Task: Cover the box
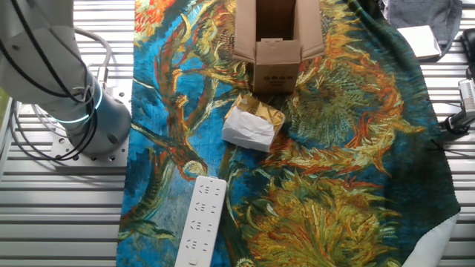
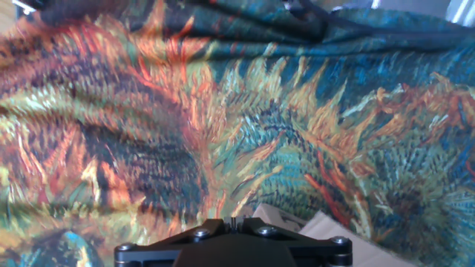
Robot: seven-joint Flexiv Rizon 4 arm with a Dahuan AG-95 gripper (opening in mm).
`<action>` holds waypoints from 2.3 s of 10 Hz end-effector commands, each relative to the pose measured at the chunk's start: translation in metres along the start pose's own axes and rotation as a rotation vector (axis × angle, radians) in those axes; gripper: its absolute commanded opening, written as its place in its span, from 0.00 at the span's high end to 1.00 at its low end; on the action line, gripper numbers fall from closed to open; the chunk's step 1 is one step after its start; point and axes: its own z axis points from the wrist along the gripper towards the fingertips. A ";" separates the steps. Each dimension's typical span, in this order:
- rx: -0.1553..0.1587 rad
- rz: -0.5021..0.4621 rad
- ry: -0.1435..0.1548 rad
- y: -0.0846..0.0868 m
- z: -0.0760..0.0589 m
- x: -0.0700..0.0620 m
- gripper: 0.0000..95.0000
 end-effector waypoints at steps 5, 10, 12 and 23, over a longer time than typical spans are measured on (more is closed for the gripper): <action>0.001 0.008 -0.011 0.001 -0.002 -0.005 1.00; 0.019 0.012 -0.040 0.001 -0.002 -0.005 0.80; 0.018 0.013 -0.047 0.001 -0.002 -0.005 0.80; 0.088 -0.050 -0.020 0.000 0.002 -0.006 1.00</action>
